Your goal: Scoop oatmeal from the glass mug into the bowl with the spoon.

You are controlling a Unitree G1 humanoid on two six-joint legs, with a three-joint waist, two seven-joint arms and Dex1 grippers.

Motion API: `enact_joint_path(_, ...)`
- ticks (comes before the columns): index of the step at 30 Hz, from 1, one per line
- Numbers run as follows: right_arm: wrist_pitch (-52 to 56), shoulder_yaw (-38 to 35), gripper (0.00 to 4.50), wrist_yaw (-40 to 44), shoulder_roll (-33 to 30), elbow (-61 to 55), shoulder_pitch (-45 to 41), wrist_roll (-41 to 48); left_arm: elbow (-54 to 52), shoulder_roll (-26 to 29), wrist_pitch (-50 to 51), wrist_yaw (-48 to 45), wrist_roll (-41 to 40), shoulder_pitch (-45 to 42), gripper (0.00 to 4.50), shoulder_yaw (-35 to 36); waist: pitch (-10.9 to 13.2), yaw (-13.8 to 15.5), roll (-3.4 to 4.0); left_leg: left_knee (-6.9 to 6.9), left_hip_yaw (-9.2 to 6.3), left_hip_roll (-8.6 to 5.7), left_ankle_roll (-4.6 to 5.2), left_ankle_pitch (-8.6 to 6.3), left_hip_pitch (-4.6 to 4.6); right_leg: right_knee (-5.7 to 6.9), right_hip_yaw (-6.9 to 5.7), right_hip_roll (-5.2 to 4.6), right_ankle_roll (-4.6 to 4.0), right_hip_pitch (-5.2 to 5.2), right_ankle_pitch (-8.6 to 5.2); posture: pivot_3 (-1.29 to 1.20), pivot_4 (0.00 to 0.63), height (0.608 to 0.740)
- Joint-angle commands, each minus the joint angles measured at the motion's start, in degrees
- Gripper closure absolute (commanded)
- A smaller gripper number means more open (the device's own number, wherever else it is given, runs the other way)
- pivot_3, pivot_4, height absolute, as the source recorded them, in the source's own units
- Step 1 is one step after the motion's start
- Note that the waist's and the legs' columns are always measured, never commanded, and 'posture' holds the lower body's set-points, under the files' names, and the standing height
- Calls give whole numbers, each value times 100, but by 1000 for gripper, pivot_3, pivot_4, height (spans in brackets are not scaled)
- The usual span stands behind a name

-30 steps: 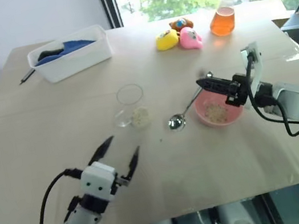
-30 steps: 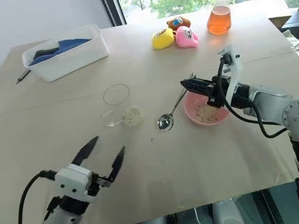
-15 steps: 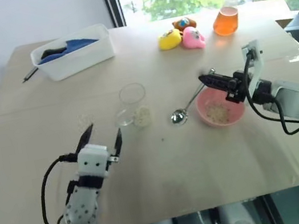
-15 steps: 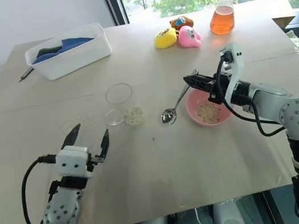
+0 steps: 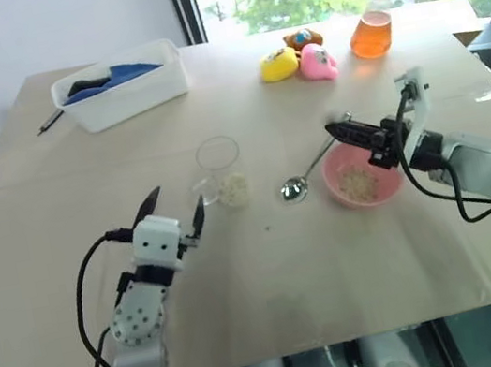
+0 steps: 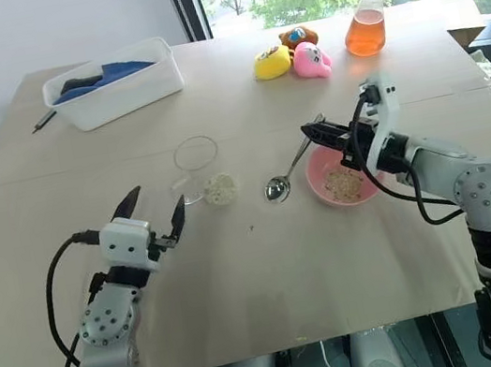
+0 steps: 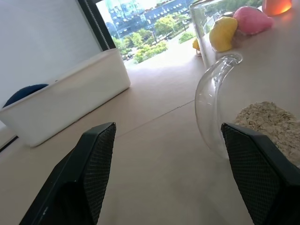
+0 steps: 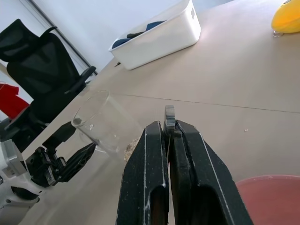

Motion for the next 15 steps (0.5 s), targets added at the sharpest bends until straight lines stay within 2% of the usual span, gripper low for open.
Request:
enact_joint_path(1, -65, -157, 4500, 48, 86, -159, -163, 67, 44, 27, 80, 40, -93, -167, 742, 29, 0, -1, 0, 0, 0, 0, 0, 0, 0, 0, 0, 0, 0, 0, 0, 0, 150, 740)
enact_joint_path(12, -75, -151, 4500, 44, 218, -228, -123, -32, 136, 146, 411, -160, -286, -664, 742, -29, 0, -3, 0, 0, 0, -3, -2, 1, 0, 1, -1, 1, 0, 0, 0, 0, 150, 740)
enact_joint_path(13, -78, -151, 4500, 44, 231, -232, -121, -39, 133, 159, 442, -169, -266, -691, 1259, -51, 0, -3, 0, 0, 0, -3, -2, 1, 0, 1, -1, 1, 0, 0, 0, 0, 150, 740)
enact_joint_path(14, -79, -152, 4500, 38, 243, -238, -120, -41, 126, 165, 465, -171, -248, -711, 1520, -63, 0, -4, 0, 0, 0, -3, -2, 1, 0, 1, -1, 1, 0, 0, 0, 0, 150, 740)
enact_joint_path(15, -82, -155, 4500, 37, 252, -245, -115, -48, 126, 164, 496, -184, -247, -730, 1520, -80, 0, -6, 0, 0, 0, -3, -2, 1, 0, 1, -1, 1, 0, 0, 0, 0, 150, 740)
